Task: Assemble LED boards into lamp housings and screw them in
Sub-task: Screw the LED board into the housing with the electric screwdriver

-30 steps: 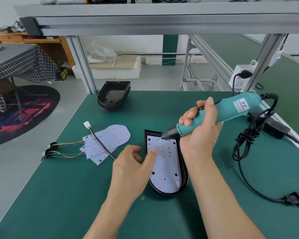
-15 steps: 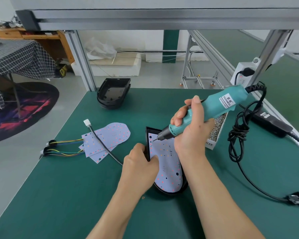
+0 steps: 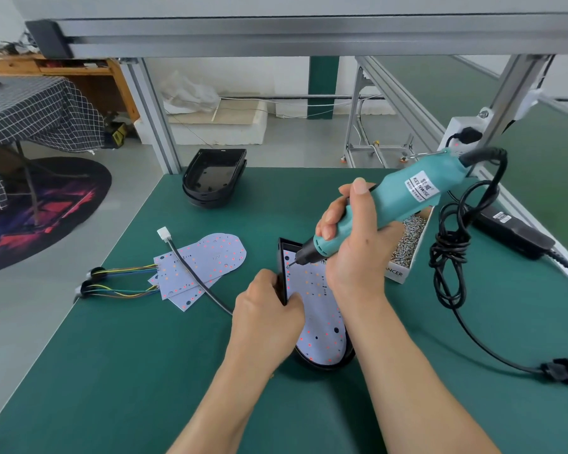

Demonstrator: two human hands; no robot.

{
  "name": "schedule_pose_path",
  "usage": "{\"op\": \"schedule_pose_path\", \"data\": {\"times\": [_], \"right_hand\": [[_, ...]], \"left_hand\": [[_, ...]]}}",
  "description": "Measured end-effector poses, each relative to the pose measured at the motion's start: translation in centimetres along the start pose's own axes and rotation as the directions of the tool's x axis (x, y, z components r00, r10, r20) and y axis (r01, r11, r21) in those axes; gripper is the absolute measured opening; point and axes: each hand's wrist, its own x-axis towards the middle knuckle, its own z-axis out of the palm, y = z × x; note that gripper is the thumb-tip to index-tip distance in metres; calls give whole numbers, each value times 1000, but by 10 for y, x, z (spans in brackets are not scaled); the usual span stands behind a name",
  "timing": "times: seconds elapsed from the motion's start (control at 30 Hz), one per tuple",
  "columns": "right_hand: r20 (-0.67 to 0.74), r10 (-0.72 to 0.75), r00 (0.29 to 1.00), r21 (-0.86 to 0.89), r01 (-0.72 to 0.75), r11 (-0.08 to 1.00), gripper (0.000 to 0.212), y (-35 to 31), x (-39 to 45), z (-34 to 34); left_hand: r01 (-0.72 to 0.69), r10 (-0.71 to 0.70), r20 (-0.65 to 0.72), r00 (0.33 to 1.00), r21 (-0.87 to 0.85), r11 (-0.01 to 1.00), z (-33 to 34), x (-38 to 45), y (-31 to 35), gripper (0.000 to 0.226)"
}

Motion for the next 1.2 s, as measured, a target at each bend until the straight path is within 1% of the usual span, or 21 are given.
{"op": "schedule_pose_path", "data": {"times": [0.23, 0.4, 0.77, 0.93, 1.07, 1.2], "right_hand": [[21, -12, 1000, -34, 13, 999, 28, 0, -1, 3], [32, -24, 999, -44, 26, 999, 28, -1, -1, 4], [35, -33, 999, -51, 35, 998, 28, -2, -3, 6], [38, -27, 999, -55, 29, 998, 28, -2, -3, 6], [35, -18, 999, -41, 19, 999, 28, -2, -3, 6], [56, -23, 998, -52, 26, 998, 24, -2, -3, 7]], "left_hand": [[-17, 17, -18, 1000, 6, 1000, 1, 0, -1, 19], [-17, 17, -44, 999, 18, 1000, 2, 0, -1, 29], [-30, 31, -49, 998, 5, 1000, 2, -3, -1, 25], [-45, 45, -46, 998, -1, 999, 1, -4, 0, 29], [-57, 56, -48, 997, -10, 998, 1, -4, 0, 26], [-67, 67, -43, 997, -13, 998, 1, -5, 0, 28]]}}
